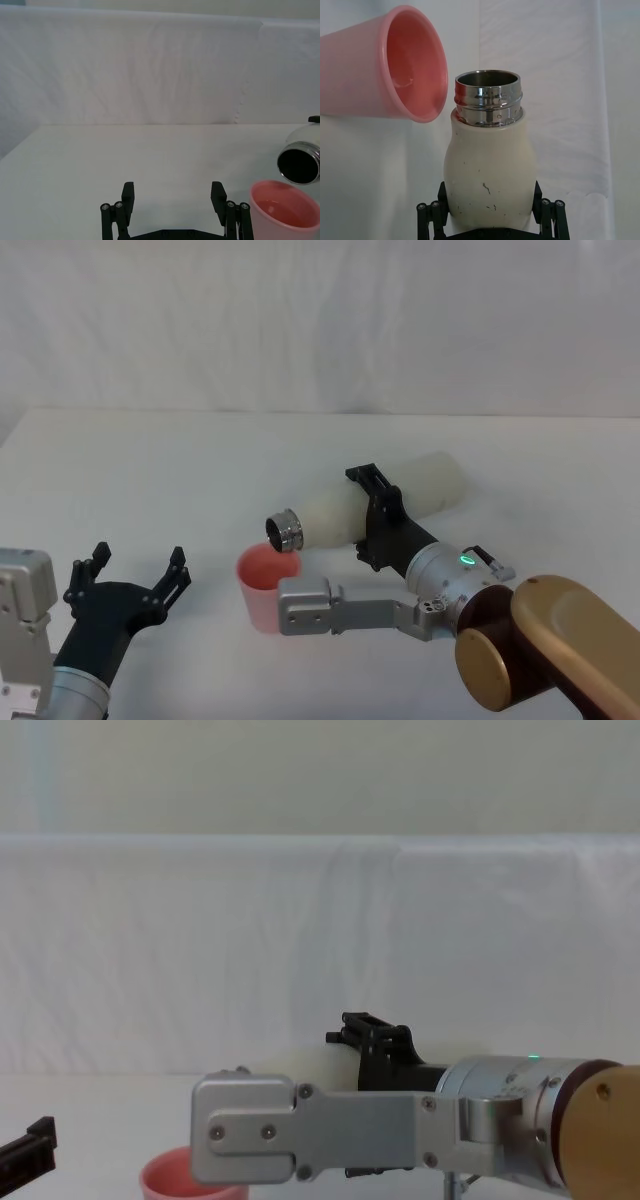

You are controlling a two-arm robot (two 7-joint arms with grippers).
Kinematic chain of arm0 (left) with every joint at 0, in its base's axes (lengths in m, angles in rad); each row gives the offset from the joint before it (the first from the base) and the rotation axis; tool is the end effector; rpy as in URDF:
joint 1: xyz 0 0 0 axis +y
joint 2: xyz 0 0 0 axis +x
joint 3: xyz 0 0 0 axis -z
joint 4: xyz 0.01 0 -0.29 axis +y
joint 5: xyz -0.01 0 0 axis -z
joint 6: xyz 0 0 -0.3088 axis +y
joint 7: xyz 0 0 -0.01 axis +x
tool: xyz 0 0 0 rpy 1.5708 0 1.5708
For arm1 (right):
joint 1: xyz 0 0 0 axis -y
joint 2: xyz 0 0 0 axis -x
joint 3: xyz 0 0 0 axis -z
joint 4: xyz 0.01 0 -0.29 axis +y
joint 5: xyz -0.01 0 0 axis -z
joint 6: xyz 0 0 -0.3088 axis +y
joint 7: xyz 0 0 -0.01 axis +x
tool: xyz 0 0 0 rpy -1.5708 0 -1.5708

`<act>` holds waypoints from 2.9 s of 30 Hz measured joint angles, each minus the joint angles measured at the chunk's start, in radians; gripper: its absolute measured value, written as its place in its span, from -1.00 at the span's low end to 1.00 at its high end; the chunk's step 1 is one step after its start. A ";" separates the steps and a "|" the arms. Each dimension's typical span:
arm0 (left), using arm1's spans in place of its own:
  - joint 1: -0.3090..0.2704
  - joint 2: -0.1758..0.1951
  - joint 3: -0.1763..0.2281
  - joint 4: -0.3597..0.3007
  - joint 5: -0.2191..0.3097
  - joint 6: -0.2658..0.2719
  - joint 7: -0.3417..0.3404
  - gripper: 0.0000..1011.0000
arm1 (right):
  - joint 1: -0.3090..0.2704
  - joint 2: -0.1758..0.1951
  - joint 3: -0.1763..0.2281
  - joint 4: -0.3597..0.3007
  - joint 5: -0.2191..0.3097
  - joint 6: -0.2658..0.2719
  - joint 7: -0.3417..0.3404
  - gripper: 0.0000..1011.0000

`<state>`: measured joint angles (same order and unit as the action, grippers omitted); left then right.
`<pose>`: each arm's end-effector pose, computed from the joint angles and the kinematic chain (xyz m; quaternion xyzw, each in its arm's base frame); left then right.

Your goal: Grasp the thermos with one hand and pour water into the cup lid.

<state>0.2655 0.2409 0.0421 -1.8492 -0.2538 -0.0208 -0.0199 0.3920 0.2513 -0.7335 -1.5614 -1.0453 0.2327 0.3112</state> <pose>0.2529 0.0375 -0.2853 -0.0174 0.0064 0.6616 0.7496 0.3600 0.1359 -0.2287 -0.4032 -0.5331 -0.3147 0.6740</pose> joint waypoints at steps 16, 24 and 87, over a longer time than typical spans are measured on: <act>0.000 0.000 0.000 0.000 0.000 0.000 0.000 0.98 | 0.012 -0.008 -0.017 0.007 -0.038 0.006 0.000 0.89; 0.000 0.000 0.000 0.000 0.000 0.000 0.000 0.98 | 0.020 -0.011 -0.025 0.009 -0.055 0.010 0.002 0.89; 0.000 0.000 0.000 0.000 0.000 0.000 0.000 0.98 | 0.038 0.000 -0.038 0.017 -0.100 0.012 0.004 0.89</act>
<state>0.2655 0.2409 0.0421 -1.8492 -0.2538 -0.0208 -0.0199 0.4296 0.2511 -0.7715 -1.5441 -1.1454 0.2443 0.3150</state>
